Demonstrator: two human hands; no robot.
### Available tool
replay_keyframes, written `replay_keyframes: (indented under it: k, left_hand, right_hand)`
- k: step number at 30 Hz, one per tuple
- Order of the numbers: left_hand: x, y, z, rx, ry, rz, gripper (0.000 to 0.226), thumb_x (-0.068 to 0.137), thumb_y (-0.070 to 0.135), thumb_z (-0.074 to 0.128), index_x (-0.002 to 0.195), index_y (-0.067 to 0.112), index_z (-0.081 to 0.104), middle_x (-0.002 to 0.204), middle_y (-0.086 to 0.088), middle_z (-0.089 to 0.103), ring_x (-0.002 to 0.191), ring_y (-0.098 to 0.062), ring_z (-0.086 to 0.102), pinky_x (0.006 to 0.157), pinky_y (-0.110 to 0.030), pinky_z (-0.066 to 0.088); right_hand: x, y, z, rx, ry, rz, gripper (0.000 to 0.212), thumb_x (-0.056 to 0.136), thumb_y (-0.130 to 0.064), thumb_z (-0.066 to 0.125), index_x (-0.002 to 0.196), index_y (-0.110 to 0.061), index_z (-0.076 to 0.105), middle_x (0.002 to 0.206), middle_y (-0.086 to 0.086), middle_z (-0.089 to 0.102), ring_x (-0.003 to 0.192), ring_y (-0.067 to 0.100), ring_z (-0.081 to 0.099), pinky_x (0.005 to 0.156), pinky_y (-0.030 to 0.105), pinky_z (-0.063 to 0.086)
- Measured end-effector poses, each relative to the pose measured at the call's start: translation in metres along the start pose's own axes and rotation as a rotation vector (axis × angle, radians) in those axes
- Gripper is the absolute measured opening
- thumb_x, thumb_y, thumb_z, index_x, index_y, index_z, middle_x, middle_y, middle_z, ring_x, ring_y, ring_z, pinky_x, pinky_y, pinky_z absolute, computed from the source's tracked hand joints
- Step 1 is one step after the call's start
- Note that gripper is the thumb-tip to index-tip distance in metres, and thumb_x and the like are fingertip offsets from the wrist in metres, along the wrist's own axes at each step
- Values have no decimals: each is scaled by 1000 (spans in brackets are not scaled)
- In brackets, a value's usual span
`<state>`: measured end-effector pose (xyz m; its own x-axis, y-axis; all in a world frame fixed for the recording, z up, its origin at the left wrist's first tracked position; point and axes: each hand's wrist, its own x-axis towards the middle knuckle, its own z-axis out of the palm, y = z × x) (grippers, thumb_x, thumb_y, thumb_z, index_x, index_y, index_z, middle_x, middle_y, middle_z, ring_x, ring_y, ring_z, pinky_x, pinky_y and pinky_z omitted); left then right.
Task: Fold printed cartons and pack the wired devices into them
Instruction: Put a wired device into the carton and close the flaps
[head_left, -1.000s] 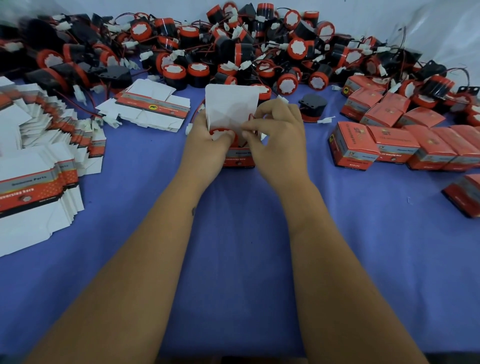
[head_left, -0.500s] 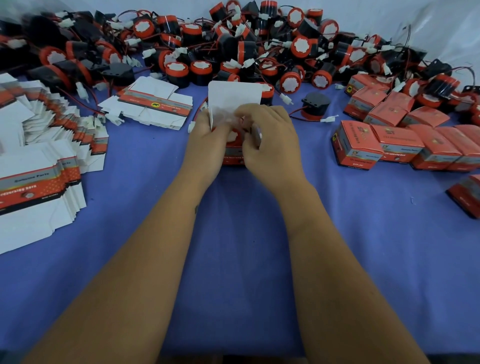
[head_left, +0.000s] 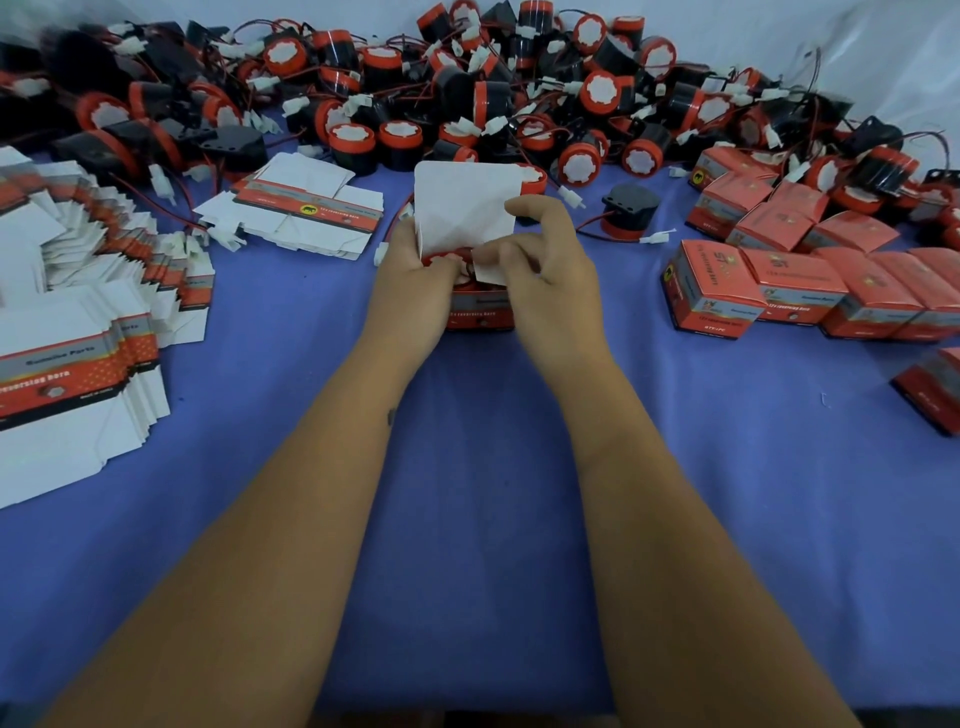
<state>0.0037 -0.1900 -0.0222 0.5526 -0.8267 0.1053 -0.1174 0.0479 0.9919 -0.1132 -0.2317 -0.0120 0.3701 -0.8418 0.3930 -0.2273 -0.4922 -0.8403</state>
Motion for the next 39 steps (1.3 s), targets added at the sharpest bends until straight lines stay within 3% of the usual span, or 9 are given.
replay_keyframes:
  k: [6,9,15,18,22,25,28,36,39]
  left_hand:
    - [2,0,-1,-26,-26,-13,44,95,5,50,135,24,49,114,9,65,98,-7,64,69,-17,53]
    - [2,-1,-2,-10,-40,9,37,96,7,51,126,29,48,106,16,63,97,-3,63,67,-13,52]
    - [4,-2,-5,-7,-63,7,39,96,10,54,128,31,47,109,16,63,97,-2,63,70,-14,51]
    - [5,-1,-7,-48,-99,-20,40,96,11,53,131,28,50,113,9,67,96,-5,66,73,-19,54]
    - [8,2,-18,-234,-129,4,31,98,13,41,109,10,70,87,3,77,82,-11,72,71,-26,58]
    - [8,1,-23,-367,-152,-25,44,103,15,29,106,12,73,98,-1,77,95,-14,72,79,-27,57]
    - [13,-1,-21,-255,-177,-63,37,99,15,38,113,22,71,108,-3,76,103,-20,71,89,-36,58]
    - [11,-4,-21,-78,-124,39,45,96,-6,47,137,14,53,119,-2,69,105,-13,67,84,-26,56]
    - [8,-2,-20,-3,-18,77,38,92,-1,58,124,19,61,115,5,67,102,-10,64,79,-18,54]
  right_hand:
    - [2,4,9,60,153,77,45,89,0,59,130,-13,47,117,1,49,98,16,52,78,15,46]
    - [4,7,7,162,46,225,40,96,-8,53,135,-16,48,122,-3,56,102,7,55,78,9,45]
    - [3,6,3,230,-28,225,39,94,-2,52,125,-26,53,114,8,67,107,24,61,88,37,54]
    - [2,5,2,249,-8,196,36,91,1,53,113,-28,56,107,5,69,95,18,63,80,32,55]
    - [2,4,3,258,5,189,34,90,1,53,97,-31,57,110,4,67,99,23,63,78,36,59]
    - [3,5,4,250,5,186,30,91,-1,52,100,-30,56,110,4,67,99,24,64,73,32,59]
    - [4,7,4,256,1,190,29,93,-1,51,108,-26,55,107,4,67,96,22,64,69,28,57]
    - [3,7,4,332,-19,200,44,90,5,50,121,-26,54,109,8,67,98,22,63,67,20,54]
    - [3,6,2,325,-25,188,42,89,5,50,117,-26,57,112,7,66,97,23,63,71,27,58]
